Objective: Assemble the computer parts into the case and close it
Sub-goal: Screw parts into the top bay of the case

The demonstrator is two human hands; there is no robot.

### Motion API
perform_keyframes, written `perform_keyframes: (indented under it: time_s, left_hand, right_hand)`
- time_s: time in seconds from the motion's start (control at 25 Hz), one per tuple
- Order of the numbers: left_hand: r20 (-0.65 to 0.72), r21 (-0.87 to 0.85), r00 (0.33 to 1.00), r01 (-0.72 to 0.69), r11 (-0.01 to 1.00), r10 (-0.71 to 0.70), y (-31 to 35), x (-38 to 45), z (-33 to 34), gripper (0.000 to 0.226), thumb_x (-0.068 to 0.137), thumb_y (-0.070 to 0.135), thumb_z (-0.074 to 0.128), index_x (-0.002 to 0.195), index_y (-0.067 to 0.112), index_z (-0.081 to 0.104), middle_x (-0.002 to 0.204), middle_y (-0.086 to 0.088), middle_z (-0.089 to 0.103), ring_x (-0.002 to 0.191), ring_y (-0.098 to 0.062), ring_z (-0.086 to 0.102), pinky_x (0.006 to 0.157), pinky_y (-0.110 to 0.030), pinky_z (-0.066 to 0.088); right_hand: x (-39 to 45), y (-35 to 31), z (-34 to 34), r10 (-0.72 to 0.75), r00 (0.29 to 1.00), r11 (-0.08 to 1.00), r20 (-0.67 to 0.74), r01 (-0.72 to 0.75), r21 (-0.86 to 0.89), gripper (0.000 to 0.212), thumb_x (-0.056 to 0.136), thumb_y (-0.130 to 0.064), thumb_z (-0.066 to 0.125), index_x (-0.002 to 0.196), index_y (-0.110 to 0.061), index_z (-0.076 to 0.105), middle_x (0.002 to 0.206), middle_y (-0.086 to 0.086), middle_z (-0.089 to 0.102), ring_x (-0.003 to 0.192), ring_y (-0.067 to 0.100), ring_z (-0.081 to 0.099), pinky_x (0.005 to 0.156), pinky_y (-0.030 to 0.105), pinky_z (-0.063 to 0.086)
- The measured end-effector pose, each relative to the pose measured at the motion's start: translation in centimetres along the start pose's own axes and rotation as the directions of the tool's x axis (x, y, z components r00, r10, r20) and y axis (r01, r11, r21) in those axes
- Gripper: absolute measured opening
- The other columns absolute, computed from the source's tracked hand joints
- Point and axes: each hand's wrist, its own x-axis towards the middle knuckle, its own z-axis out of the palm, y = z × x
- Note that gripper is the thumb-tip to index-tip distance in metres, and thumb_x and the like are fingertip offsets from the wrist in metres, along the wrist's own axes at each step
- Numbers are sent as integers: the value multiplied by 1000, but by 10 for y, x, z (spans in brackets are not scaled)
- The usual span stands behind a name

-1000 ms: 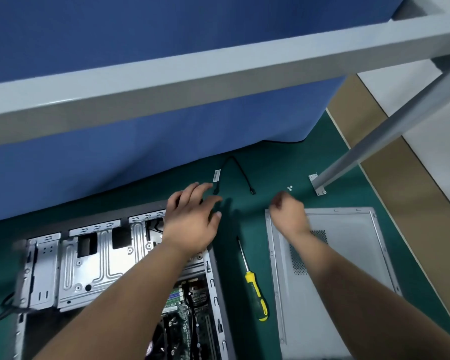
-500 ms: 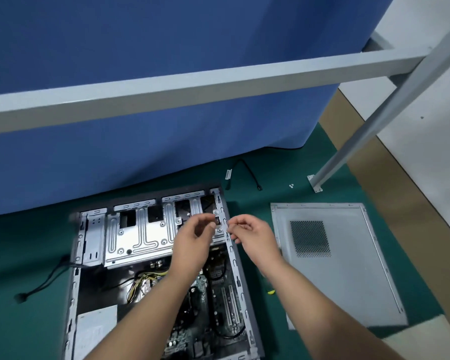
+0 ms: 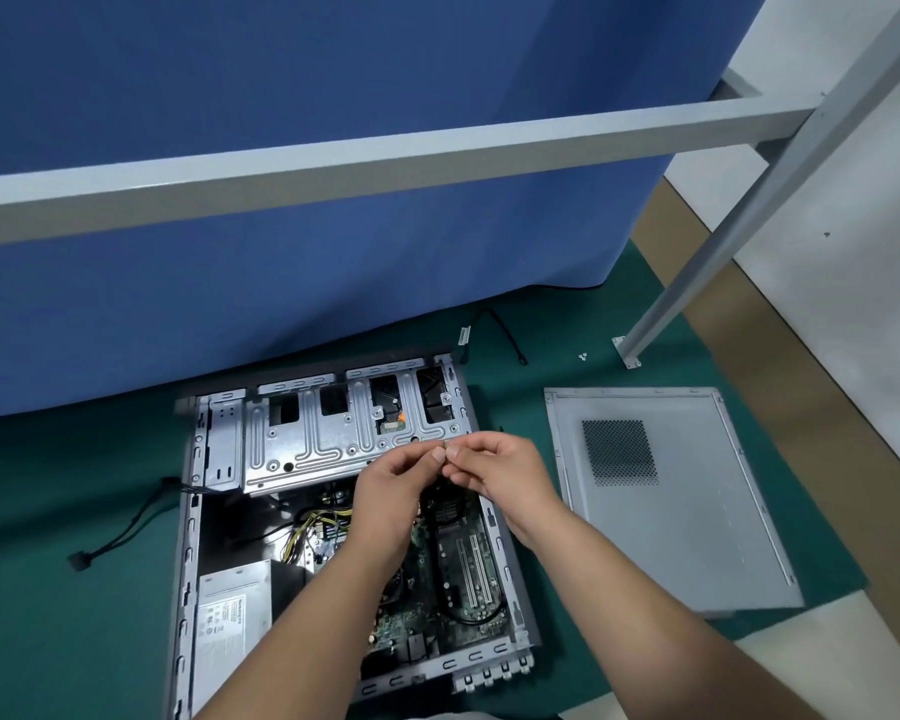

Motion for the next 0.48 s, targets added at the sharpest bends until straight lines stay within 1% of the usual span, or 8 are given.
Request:
perform_keyframes:
  time_s: [0.12, 0.2, 0.28, 0.36, 0.48]
  left_hand:
    - [-69, -54, 997, 40, 998, -44, -3, 1, 2, 8, 91, 15, 76, 92, 20, 82, 101, -6, 79, 98, -19, 76, 91, -32, 55]
    - [-118, -57, 991, 56, 997, -62, -2, 1, 4, 5, 91, 15, 77, 89, 17, 81, 91, -3, 79, 83, -11, 75, 86, -31, 54]
    - [-146, -41, 987, 57, 998, -63, -1, 1, 6, 4, 91, 14, 77, 89, 14, 80, 77, 2, 75, 69, -5, 69, 81, -31, 53]
    - [-169, -15, 984, 54, 998, -56, 0, 2, 7, 4, 91, 14, 77, 89, 12, 78, 72, 5, 72, 65, -4, 66, 79, -31, 53]
    - [-190, 18, 981, 48, 999, -44, -1, 4, 10, 4, 91, 13, 75, 87, 13, 76, 66, 8, 67, 67, -9, 63, 80, -33, 55]
  right_hand:
    - [-2, 2, 6, 14, 1000, 1000, 6, -14, 22, 9, 94, -5, 70, 100, -7, 78, 93, 13, 78, 88, 21, 77, 78, 22, 59]
    - [-2, 4, 8, 17, 1000, 999, 5, -17, 41, 10, 94, -5, 70, 100, -7, 78, 95, 12, 79, 91, 22, 77, 79, 22, 59]
    - [-1, 4, 9, 15, 1000, 998, -8, -15, 59, 10, 94, -4, 70, 99, -7, 78, 96, 12, 79, 92, 23, 77, 80, 23, 59]
    - [0, 7, 8, 21, 1000, 998, -12, -21, 66, 10, 94, -4, 70, 99, -6, 78, 96, 11, 79, 92, 22, 77, 80, 24, 59]
    - [3, 7, 9, 25, 1000, 1000, 5, -25, 12, 10, 95, -5, 70, 99, -7, 78, 96, 12, 78, 90, 21, 76, 81, 25, 59]
